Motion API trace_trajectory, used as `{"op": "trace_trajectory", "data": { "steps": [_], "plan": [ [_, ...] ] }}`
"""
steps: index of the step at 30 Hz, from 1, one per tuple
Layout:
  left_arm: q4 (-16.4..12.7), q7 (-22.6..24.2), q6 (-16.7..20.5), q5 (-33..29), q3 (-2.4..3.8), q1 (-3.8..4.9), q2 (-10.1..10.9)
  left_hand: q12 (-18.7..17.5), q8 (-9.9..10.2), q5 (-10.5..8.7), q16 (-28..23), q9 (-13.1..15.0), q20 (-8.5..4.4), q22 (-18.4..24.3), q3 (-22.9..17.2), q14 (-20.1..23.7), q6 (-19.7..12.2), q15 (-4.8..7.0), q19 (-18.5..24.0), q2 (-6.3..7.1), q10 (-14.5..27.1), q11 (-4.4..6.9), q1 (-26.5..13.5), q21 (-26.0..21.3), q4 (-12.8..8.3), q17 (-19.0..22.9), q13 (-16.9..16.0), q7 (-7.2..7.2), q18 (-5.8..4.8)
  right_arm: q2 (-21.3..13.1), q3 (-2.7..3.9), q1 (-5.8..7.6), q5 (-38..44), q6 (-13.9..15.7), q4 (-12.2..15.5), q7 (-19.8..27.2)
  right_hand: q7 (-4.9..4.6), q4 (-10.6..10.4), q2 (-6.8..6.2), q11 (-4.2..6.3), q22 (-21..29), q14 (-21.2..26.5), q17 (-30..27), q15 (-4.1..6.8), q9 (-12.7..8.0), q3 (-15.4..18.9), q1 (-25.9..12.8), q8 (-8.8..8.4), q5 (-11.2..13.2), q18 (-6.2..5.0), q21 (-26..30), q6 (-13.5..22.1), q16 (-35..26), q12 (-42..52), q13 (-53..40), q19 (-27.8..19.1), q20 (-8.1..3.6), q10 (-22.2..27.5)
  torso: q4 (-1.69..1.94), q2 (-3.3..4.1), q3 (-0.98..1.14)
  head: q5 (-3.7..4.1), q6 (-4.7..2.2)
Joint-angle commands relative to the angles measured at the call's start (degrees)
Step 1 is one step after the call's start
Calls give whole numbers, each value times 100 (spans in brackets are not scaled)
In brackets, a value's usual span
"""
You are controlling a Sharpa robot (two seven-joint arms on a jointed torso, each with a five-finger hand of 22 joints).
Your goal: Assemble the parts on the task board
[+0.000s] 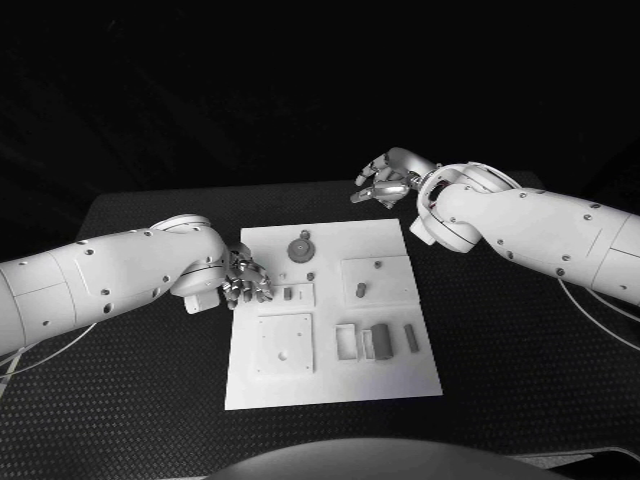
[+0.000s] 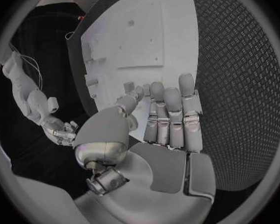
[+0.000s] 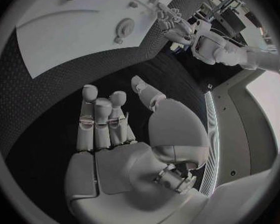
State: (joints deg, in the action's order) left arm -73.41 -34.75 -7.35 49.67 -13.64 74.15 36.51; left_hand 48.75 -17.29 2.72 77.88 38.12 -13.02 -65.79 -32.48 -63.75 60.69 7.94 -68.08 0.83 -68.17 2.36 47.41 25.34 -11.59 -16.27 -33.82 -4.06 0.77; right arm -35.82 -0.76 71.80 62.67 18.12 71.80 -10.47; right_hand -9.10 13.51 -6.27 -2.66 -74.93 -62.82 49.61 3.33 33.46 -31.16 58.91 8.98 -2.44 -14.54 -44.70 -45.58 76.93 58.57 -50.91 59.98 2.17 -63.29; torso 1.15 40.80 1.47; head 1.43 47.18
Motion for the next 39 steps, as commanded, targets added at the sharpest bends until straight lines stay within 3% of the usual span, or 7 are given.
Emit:
{"op": "trace_trajectory", "data": {
  "steps": [1,3,6,18,29,37,39],
  "plan": [
    [45,22,98,0,2,-1,-15,-21,29,9,31,1,-19,-14,-55,24,29,8,23,-21,-22,-14,97,21,-6,7,-11,-2,-70,2,2,-3,12,-54,5,16,-43,-32,6,-27,-79,41,-6,-6,-10,-7,-53,23,-36,-46,40,-8,39,24,6,-22,27,23,-2,-1,1,0,-3],
    [68,22,99,0,2,-1,-17,-22,29,9,35,3,-19,-21,-80,20,30,10,22,-91,-25,-14,162,24,-64,11,-18,-2,-75,2,2,-3,12,-55,6,16,-43,-32,6,-27,-80,41,-6,-6,-10,-7,-53,22,-36,-46,40,-8,39,24,6,-22,27,23,-3,-1,3,1,-6],
    [67,21,65,43,2,0,-27,-24,30,9,36,4,-17,-24,-73,20,28,9,22,-96,-25,-15,166,26,-82,13,-21,-4,-77,-6,2,-3,12,-53,-5,11,-44,-32,6,-27,-80,41,-7,-6,-10,-8,-53,22,-36,-46,40,-7,39,25,7,-22,27,24,-3,1,3,7,-4],
    [58,7,-221,71,2,0,-44,-37,36,8,37,5,-14,-34,-23,28,20,3,29,68,-20,-20,162,24,-152,25,-35,-8,-76,-23,2,-3,12,-57,-2,10,-44,-33,5,-27,-80,42,-8,-6,-10,-7,-54,23,-36,-46,40,-7,40,25,8,-22,27,24,1,-1,1,13,24],
    [52,21,-130,76,2,0,-48,-43,37,7,39,6,-9,-37,-16,32,20,0,29,115,-17,-23,166,22,-164,30,-41,-11,-77,-24,1,-3,12,-57,2,9,-44,-33,4,-28,-80,42,-9,-6,-10,-7,-54,23,-36,-46,40,-7,41,26,9,-22,27,24,2,1,0,12,27],
    [54,48,22,64,2,0,-49,-61,62,3,41,1,8,-26,216,38,-16,-13,31,448,-16,-36,-337,-1,157,45,-56,-25,-71,-24,1,-4,12,-50,0,12,-44,-34,0,-28,-81,43,-9,-7,-10,-5,-57,23,-36,-46,40,-6,42,27,9,-22,28,25,0,0,2,12,26],
    [53,63,56,40,2,0,-50,-68,62,7,54,19,-14,-36,634,59,-37,-1,60,314,-1,-23,-550,-18,-46,50,-80,-17,-60,-23,1,-4,12,-52,0,14,-44,-34,-1,-28,-81,43,-10,-7,-10,-5,-57,23,-36,-46,41,-6,42,27,10,-22,28,25,0,0,2,12,26]
  ]
}}
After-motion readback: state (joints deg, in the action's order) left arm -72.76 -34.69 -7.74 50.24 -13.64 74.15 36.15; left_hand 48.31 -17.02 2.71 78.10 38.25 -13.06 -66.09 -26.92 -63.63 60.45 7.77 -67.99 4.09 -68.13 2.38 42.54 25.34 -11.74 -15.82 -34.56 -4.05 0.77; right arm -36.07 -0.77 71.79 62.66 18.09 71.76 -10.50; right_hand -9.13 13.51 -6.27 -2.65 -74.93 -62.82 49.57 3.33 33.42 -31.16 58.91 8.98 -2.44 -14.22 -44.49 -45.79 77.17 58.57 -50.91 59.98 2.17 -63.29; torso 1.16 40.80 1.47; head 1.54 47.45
